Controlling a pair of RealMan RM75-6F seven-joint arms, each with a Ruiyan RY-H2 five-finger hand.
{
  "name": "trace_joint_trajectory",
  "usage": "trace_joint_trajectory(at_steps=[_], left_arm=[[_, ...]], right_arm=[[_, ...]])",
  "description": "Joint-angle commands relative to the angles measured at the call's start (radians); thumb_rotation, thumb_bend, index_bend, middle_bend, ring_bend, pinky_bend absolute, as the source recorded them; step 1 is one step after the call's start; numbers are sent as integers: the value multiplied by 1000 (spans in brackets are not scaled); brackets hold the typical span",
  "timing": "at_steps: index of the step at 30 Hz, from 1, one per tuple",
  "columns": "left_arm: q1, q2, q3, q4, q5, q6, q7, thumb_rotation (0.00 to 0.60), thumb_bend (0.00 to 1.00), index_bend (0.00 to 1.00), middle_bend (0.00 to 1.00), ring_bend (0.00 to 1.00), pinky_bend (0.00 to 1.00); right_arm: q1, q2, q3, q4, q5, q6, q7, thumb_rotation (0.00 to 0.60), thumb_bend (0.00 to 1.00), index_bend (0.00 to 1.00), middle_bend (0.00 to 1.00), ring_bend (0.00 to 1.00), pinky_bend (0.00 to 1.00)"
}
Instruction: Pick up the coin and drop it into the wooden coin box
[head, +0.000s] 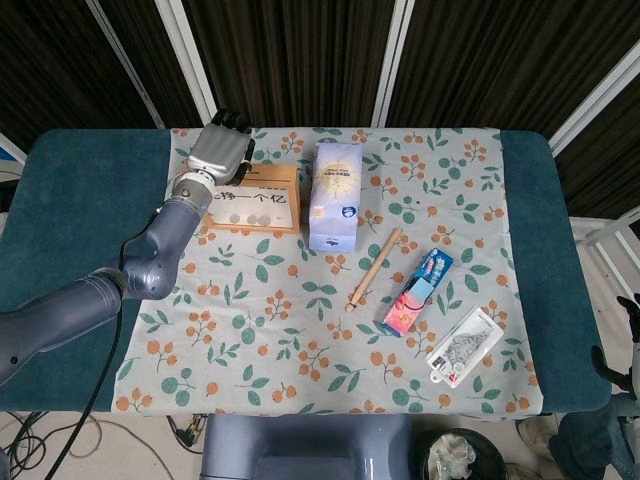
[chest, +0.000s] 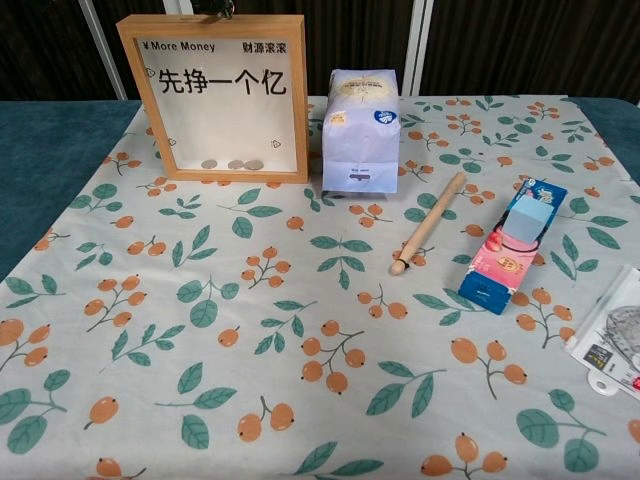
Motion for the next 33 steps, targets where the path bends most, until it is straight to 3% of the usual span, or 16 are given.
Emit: trace_joint_trajectory(at_steps=[1,33], left_arm=[[2,-2,-5,0,-1,2,5,600,480,515,176,0,0],[30,3,-57,-23,34,16,32,600,480,493,167,0,0]], right_arm=[[0,0,0,-1,0,0,0,600,439,146,70,11,0],[0,0,3,-5,11,3,-6,600,440,146,70,11,0]])
